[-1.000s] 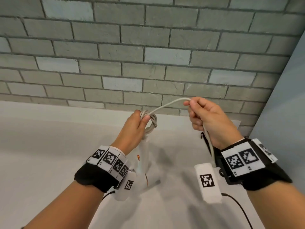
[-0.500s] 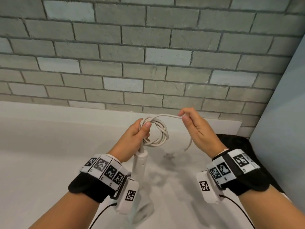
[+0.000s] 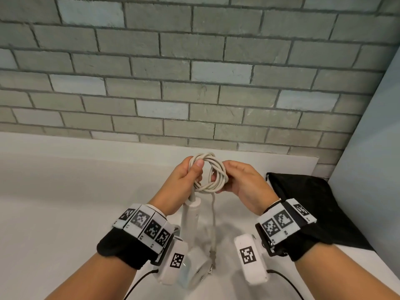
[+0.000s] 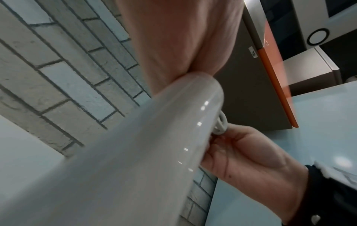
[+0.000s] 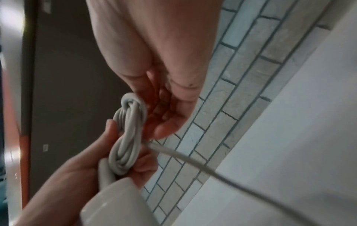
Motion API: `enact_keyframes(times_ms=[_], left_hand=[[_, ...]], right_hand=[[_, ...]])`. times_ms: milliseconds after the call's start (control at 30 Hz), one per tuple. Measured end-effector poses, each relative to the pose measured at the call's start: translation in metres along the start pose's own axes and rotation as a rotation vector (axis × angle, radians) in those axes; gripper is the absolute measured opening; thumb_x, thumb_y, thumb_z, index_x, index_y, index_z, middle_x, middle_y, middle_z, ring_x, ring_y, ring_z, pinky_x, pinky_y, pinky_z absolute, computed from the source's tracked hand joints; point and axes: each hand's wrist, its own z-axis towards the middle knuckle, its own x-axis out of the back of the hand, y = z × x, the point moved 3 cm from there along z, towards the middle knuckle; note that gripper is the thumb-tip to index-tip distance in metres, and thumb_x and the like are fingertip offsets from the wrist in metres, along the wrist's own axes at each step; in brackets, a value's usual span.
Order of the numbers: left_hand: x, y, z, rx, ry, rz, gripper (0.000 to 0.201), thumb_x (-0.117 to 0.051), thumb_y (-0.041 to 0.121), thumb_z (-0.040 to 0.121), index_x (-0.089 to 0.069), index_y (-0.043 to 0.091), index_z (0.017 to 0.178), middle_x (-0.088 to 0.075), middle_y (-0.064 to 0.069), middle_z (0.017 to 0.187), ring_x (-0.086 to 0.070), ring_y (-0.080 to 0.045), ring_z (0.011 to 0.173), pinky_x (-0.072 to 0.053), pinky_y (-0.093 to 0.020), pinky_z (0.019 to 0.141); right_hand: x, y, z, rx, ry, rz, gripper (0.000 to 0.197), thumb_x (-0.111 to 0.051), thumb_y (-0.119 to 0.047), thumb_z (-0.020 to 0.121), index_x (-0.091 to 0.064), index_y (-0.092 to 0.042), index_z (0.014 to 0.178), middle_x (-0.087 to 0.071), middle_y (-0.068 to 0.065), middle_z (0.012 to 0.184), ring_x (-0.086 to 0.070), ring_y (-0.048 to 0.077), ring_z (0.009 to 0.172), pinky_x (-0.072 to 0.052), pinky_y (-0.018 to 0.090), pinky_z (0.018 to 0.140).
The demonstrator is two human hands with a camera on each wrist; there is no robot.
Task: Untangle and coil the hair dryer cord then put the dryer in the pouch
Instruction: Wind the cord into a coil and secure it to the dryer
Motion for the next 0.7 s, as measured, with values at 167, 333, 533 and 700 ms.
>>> enact_keyframes(times_ms=[167,333,533,700], left_hand=[[-0.001,0.001,0.001,-0.010,0.013,0.072,0.020,-0.037,0.027,0.095,-0.052,0.024,0.082,-0.046,0.004,0.069,-0.046,0.001,0.059,-0.042,-0.012,0.061],[-0.003,-0.001,0.003,-0.032,0.062,0.157,0.017,-0.038,0.028,0.095,-0.053,0.020,0.098,-0.060,-0.014,0.090,-0.056,-0.022,0.083,-0.048,-0.034,0.082],[-0.008,-0.002,0.008,-0.102,0.071,0.255,0.014,-0.040,0.027,0.095,-0.050,0.027,0.086,-0.058,0.008,0.081,-0.055,0.001,0.075,-0.045,-0.018,0.072],[-0.006,-0.002,0.010,-0.148,0.112,0.276,0.014,-0.040,0.027,0.095,-0.052,0.019,0.091,-0.057,0.008,0.079,-0.052,0.005,0.069,-0.041,-0.011,0.066]], right_hand=[[-0.008,0.005,-0.004,-0.051,-0.058,0.092,0.031,-0.056,-0.020,0.085,-0.053,-0.001,0.109,-0.062,0.005,0.080,-0.057,0.017,0.074,-0.044,0.029,0.068],[-0.009,-0.005,-0.002,-0.052,-0.087,0.281,0.031,-0.052,-0.004,0.084,-0.053,-0.003,0.114,-0.064,0.002,0.069,-0.061,0.013,0.067,-0.054,0.029,0.072],[-0.016,-0.012,-0.002,-0.077,-0.038,0.196,0.044,-0.060,0.001,0.080,-0.049,-0.006,0.123,-0.061,-0.005,0.072,-0.056,0.005,0.062,-0.053,0.025,0.070],[-0.009,-0.010,-0.001,0.036,0.228,-0.215,0.062,-0.064,0.001,0.077,-0.039,-0.025,0.127,-0.055,0.007,0.107,-0.058,0.019,0.088,-0.053,0.030,0.078]])
